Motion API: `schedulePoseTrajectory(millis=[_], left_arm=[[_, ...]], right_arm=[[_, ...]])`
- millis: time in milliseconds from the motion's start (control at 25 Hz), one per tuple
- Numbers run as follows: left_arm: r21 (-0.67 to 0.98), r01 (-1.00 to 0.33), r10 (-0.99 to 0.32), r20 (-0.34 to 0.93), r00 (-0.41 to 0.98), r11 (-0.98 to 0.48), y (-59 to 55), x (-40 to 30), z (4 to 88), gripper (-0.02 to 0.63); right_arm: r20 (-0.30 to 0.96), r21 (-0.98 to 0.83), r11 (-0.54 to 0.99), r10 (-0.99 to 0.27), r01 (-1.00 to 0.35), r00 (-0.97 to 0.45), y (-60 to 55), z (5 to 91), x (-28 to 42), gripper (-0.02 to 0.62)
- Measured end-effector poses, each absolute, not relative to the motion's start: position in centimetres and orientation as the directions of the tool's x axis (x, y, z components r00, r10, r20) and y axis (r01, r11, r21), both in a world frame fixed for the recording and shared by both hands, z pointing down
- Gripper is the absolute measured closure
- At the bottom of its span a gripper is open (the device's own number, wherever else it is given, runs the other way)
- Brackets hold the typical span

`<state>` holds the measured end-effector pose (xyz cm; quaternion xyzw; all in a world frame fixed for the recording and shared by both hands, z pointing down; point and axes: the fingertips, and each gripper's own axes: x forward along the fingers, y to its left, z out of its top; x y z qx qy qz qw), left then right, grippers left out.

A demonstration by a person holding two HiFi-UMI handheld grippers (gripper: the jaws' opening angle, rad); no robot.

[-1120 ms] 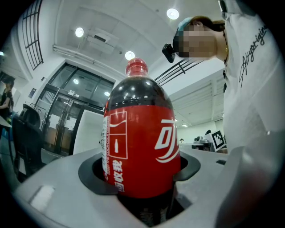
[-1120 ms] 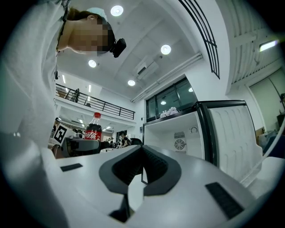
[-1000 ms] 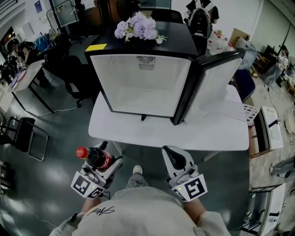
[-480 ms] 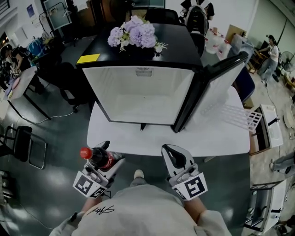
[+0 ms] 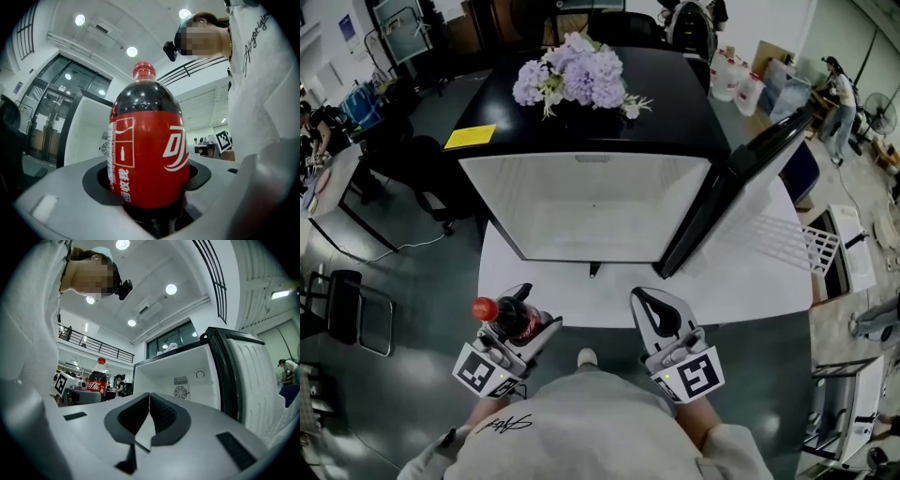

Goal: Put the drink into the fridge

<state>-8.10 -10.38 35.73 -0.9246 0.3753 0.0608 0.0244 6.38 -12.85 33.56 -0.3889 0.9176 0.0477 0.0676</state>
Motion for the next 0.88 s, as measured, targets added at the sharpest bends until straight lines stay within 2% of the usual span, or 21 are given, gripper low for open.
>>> schedulePoseTrajectory(millis=[600,880], left_arm=[[0.007,-0.586,-0.583,-0.112,0.805,-0.811,-15.4,-8.7,37.8,0.295],[0.017,-0.587,-0.586,-0.098,0.805,-0.809,-17.3,-8.5,39.0,0.295]], right_arm=[[-0.177,0.021,0.61,-0.777,-0.792,-0.604,-17.2,34.9,4.4,0.583],[-0.158,0.02,0.605,-0.784,-0.796,-0.6,-18.5,35.4,4.5,0.583]])
